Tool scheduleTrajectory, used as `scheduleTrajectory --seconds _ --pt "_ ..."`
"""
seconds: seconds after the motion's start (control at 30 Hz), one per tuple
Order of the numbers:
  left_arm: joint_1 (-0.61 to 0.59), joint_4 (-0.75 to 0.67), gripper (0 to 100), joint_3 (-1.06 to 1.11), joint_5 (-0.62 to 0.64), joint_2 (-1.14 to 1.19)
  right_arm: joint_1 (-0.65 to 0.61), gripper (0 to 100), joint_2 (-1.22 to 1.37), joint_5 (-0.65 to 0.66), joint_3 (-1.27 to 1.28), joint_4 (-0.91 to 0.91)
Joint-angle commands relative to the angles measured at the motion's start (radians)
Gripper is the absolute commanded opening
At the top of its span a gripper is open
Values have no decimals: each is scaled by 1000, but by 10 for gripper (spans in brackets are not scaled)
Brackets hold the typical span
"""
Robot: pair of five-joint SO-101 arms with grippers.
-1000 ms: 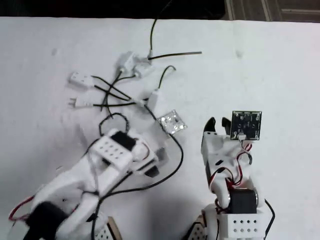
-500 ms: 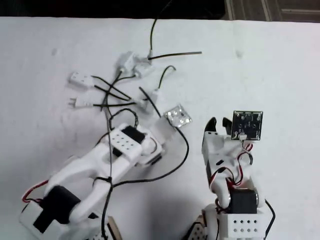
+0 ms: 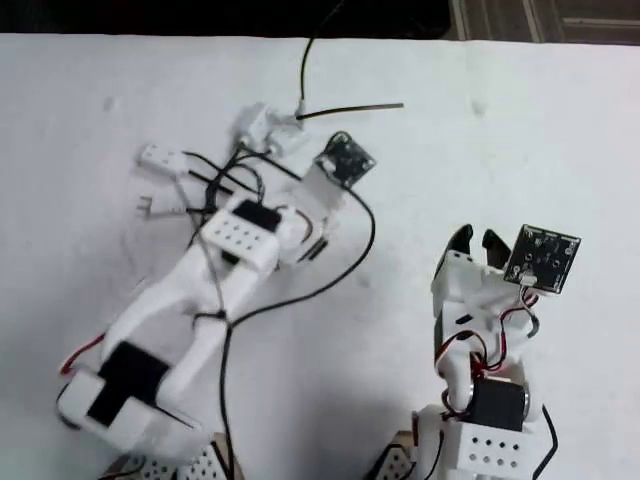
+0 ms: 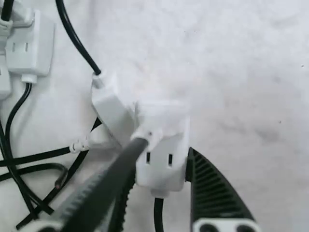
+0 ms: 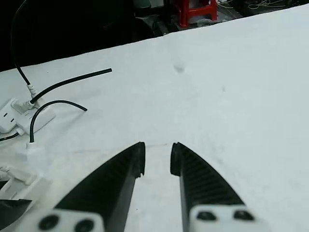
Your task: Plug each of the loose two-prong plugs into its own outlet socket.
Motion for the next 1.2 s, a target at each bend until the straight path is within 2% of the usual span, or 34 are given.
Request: scheduleTrajectory --seconds 0.0,0.17,0.4,0.53,0.63,0.87,1.0,1.17 --pt "-24 100 23 -270 15 162 8 91 -2 -9 -8 -22" --pt "-45 219 23 -566 17 331 12 91 -2 -12 -8 -22" --pt "-51 377 30 -911 14 567 79 91 -2 -15 -8 -51" --pt "-47 568 131 -1086 17 644 81 91 -2 -15 -8 -53" --pt "-70 658 200 -1203 71 674 113 91 -2 -15 -8 -77" --pt "-113 671 218 -1289 92 762 315 91 -2 -112 -9 -186" --pt "-113 709 218 -1293 92 751 318 91 -1 -112 -9 -191" --pt "-105 783 218 -1293 92 611 266 91 4 -112 -6 -185"
